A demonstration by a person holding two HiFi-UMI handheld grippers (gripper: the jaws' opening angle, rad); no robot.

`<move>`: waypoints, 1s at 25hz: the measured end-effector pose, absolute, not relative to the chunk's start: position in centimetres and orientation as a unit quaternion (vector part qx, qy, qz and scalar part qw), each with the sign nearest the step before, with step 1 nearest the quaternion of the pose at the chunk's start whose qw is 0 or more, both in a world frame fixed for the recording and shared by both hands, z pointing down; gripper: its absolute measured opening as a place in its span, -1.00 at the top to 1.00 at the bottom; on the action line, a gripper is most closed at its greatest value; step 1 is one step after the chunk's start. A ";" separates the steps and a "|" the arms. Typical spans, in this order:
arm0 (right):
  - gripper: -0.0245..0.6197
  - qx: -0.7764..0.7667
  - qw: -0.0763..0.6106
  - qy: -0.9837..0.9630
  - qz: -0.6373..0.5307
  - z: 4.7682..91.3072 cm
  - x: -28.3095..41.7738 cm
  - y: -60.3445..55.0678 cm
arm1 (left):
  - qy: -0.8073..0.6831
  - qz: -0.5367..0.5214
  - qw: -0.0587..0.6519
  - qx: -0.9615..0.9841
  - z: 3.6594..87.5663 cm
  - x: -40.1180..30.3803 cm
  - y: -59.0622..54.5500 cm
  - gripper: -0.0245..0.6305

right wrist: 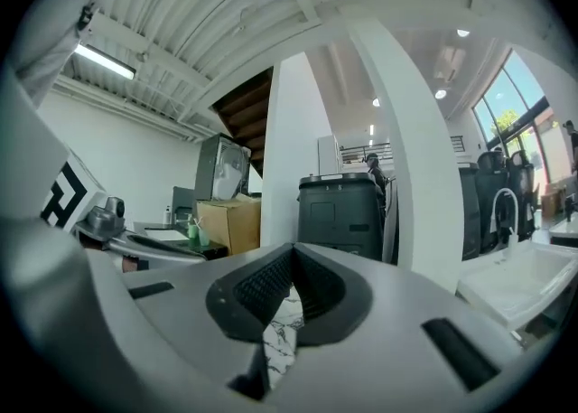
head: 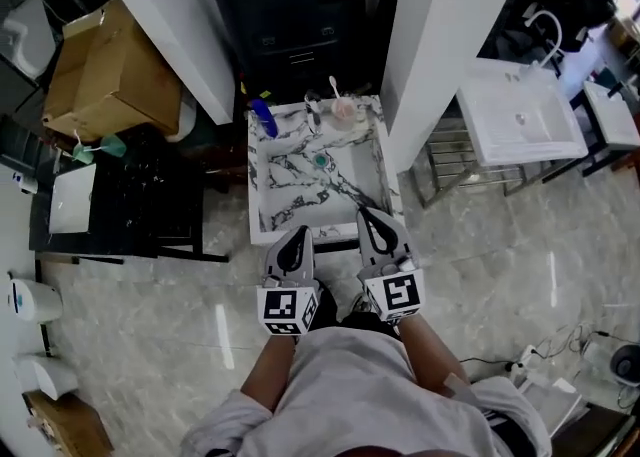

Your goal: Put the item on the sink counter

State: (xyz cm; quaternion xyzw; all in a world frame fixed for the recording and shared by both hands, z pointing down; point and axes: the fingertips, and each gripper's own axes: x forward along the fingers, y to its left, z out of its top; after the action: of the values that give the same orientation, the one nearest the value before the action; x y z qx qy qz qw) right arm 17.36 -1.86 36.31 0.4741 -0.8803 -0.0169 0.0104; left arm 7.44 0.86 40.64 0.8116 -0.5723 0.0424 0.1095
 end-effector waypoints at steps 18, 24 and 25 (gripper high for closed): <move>0.91 0.503 0.033 -0.859 -0.093 30.6 19.7 2.4 | -0.542 -0.003 0.078 0.837 35.0 9.9 3.6 0.90; 0.91 0.495 0.018 -0.863 -0.097 29.7 17.0 2.7 | -0.564 -0.021 0.051 0.824 33.3 6.5 3.9 0.90; 0.91 0.491 0.022 -0.865 -0.099 29.8 16.5 2.8 | -0.565 -0.023 0.050 0.824 33.2 6.1 3.9 0.90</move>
State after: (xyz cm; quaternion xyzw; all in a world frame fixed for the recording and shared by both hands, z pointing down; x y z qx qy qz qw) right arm 16.53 2.76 29.78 0.4914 -0.8651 -0.0985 0.0219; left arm 6.09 3.90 33.23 0.8235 -0.5647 -0.0226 0.0496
